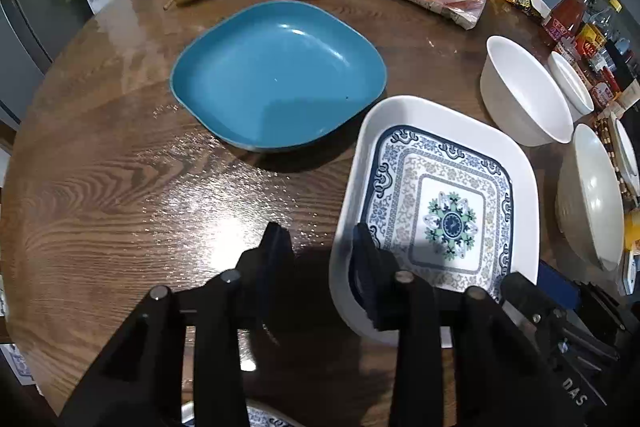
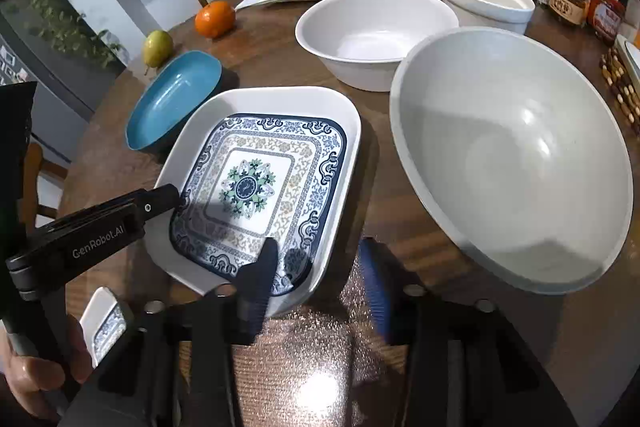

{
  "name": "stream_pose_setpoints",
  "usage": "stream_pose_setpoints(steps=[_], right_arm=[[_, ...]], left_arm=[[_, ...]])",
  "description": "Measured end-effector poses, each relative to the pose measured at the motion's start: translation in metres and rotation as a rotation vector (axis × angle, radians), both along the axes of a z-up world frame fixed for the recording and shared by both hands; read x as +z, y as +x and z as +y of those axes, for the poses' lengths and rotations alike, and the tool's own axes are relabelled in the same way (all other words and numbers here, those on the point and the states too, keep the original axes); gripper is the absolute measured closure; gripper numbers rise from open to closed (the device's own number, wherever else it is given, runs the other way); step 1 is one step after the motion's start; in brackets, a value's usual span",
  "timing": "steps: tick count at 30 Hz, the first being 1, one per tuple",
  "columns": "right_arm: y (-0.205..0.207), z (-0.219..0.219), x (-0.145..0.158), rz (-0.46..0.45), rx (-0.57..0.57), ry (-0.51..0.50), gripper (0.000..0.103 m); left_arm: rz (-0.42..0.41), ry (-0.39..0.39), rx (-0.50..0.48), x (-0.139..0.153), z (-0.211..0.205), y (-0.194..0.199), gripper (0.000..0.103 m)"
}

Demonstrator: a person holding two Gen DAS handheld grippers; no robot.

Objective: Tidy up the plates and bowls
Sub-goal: 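Lift the blue-patterned plate with the right gripper and carry it toward the table edge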

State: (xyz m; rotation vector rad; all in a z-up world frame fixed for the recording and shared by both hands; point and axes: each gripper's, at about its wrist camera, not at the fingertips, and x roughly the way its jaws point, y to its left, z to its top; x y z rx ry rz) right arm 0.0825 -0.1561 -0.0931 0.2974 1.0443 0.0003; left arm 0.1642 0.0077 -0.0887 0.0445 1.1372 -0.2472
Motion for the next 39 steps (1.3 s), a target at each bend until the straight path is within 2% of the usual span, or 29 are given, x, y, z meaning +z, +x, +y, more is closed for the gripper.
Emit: stream_pose_setpoints(steps=[1, 2, 3, 4, 6, 9, 14, 20, 28, 33, 39], right_arm=[[0.001, 0.001, 0.0, 0.0, 0.006, -0.003, 0.079], [0.001, 0.001, 0.001, 0.001, 0.017, -0.01, 0.086], [0.003, 0.003, 0.0, 0.002, 0.027, -0.029, 0.09], [0.003, 0.003, 0.001, 0.004, 0.035, -0.036, 0.091], [0.003, 0.001, 0.001, 0.004, 0.05, -0.038, 0.091], [-0.001, -0.003, 0.004, 0.001, 0.075, -0.012, 0.091], [-0.014, -0.002, 0.023, -0.026, 0.153, 0.036, 0.091], [-0.035, 0.027, 0.05, -0.062, 0.347, 0.048, 0.091], [-0.048, 0.08, 0.047, -0.03, 0.586, 0.046, 0.091], [-0.061, 0.109, 0.032, 0.011, 0.724, 0.006, 0.091], [-0.058, 0.125, 0.019, 0.021, 0.791, -0.073, 0.091]], left_arm=[[0.0, -0.006, -0.006, 0.0, -0.001, 0.0, 0.073], [0.001, -0.012, -0.019, 0.0, -0.003, 0.0, 0.083], [0.002, -0.014, -0.028, 0.0, -0.004, 0.0, 0.091], [0.001, -0.014, -0.038, -0.001, -0.006, -0.001, 0.091], [-0.007, 0.006, -0.045, 0.0, -0.008, -0.005, 0.091], [-0.006, -0.023, -0.021, 0.005, -0.002, -0.014, 0.091], [-0.094, -0.012, 0.031, 0.035, 0.012, -0.052, 0.091], [-0.14, 0.01, 0.213, 0.057, 0.048, -0.106, 0.091], [-0.09, -0.012, 0.456, 0.051, 0.095, -0.173, 0.091], [-0.032, -0.012, 0.548, 0.038, 0.105, -0.197, 0.091], [0.01, -0.027, 0.591, 0.025, 0.104, -0.206, 0.091]])
